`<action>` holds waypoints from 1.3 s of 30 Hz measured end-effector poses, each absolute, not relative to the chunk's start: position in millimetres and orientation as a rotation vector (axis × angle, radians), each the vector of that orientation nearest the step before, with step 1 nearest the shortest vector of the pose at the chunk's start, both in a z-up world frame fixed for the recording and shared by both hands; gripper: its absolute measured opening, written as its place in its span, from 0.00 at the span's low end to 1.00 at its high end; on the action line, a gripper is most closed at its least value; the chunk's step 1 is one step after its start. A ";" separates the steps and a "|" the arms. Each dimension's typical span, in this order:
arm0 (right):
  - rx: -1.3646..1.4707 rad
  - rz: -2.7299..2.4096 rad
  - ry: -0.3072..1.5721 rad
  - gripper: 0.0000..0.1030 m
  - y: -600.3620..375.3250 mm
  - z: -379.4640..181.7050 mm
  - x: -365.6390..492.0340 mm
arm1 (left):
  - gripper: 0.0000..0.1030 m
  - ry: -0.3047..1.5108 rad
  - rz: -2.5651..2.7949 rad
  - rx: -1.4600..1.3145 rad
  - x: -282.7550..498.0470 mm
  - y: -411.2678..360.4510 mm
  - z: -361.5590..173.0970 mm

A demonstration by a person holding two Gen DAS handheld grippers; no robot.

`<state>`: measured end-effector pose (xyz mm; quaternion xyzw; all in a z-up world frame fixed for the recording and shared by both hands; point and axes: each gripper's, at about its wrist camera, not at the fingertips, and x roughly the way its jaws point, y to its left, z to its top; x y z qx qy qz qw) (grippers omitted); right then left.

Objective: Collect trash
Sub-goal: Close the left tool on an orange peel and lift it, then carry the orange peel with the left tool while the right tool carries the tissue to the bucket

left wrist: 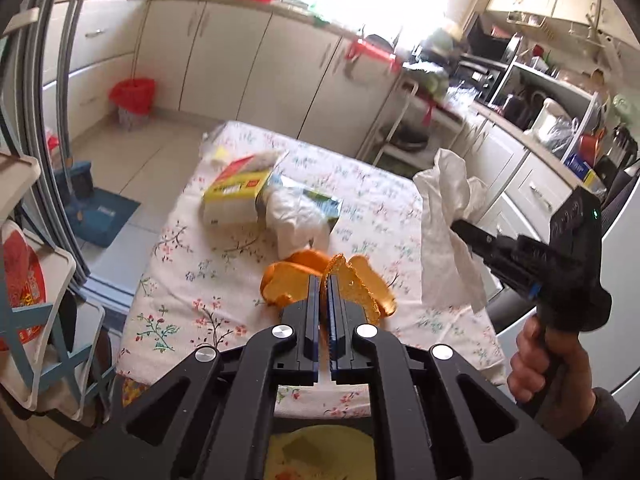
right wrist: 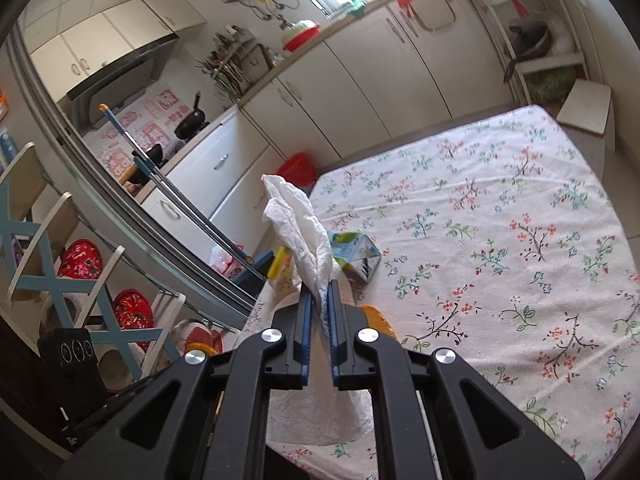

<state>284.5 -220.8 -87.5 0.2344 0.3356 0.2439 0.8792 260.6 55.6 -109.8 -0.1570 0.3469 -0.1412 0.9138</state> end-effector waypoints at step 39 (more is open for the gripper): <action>0.575 0.492 0.761 0.08 -230.9 -130.9 145.1 | 0.03 0.723 -0.373 -0.265 162.3 27.2 -125.8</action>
